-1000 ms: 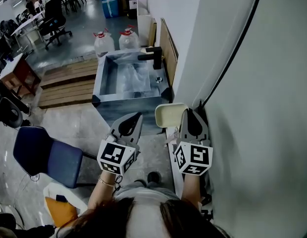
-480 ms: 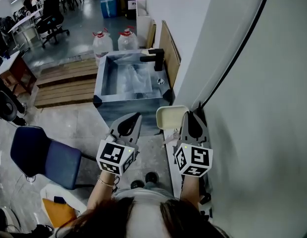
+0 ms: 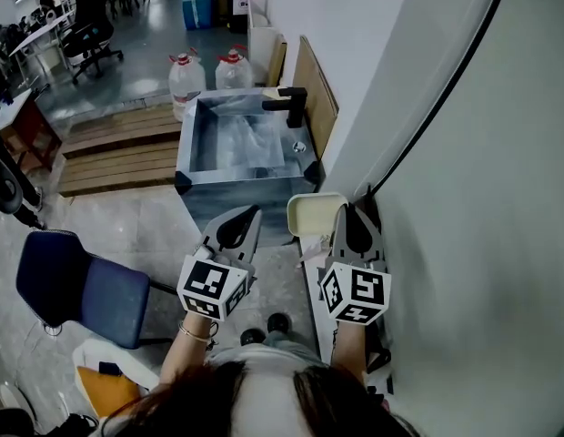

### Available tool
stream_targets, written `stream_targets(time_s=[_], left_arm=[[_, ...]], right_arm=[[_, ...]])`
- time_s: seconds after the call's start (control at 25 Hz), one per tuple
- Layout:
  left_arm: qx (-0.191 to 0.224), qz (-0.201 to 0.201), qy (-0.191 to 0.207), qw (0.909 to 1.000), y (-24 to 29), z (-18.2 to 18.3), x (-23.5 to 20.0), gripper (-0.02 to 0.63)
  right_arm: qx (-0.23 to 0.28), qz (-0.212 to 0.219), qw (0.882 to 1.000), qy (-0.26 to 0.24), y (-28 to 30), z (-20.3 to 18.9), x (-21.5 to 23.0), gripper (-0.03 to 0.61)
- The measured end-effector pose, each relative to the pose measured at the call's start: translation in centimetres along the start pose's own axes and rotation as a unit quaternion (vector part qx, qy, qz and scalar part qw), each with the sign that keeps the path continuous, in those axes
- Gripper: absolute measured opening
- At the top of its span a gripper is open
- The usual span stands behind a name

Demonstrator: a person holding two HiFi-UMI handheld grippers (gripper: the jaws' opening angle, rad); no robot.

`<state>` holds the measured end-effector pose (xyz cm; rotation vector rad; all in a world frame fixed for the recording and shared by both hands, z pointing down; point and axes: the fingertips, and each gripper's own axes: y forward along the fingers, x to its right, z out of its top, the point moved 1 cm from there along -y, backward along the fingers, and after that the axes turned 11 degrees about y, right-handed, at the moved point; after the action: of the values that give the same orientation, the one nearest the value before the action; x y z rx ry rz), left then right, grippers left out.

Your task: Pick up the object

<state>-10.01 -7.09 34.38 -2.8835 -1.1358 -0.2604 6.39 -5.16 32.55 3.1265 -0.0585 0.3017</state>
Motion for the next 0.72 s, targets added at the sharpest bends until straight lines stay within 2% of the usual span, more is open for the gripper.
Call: stream_targets(time_s=[0.72], left_arm=[[0.01, -0.013, -0.018, 0.9997, -3.8, -1.2, -2.0, 0.008]], right_arm=[[0.001, -0.021, 1.0, -0.017, -1.7, -0.5, -3.8, 0.032]])
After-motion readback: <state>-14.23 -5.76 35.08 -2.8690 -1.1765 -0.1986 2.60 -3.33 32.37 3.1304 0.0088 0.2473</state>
